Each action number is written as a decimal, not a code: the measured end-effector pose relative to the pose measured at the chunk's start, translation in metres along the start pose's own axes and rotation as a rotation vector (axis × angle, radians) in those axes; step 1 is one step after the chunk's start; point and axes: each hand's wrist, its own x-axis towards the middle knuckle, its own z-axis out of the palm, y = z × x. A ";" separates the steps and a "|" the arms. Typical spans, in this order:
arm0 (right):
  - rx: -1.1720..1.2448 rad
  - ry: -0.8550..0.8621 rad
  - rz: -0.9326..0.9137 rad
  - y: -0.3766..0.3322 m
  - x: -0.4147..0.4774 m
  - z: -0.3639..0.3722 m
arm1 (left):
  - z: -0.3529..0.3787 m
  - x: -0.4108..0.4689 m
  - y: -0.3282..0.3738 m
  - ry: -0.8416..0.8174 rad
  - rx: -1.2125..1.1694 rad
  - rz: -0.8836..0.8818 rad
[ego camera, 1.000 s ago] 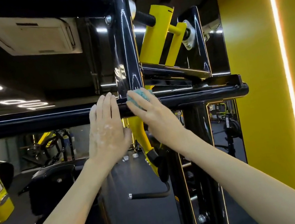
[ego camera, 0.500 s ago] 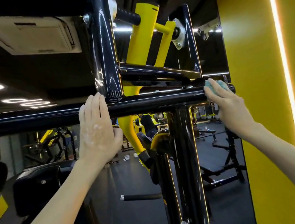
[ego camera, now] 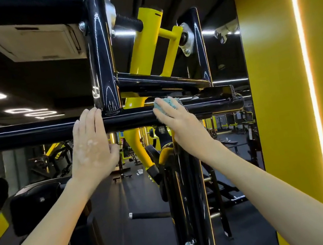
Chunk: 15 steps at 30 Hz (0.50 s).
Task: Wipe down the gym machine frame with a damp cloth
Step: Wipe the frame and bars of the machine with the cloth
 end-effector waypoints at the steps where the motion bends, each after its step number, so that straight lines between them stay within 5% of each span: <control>1: -0.003 -0.007 -0.002 0.009 -0.003 -0.001 | 0.000 0.000 -0.001 -0.007 0.003 0.000; 9: -0.094 0.018 0.254 0.094 -0.055 -0.027 | 0.004 0.000 0.000 0.027 -0.009 -0.006; 15: -0.033 0.089 0.401 0.083 -0.047 -0.025 | 0.006 0.000 0.002 0.049 -0.045 -0.011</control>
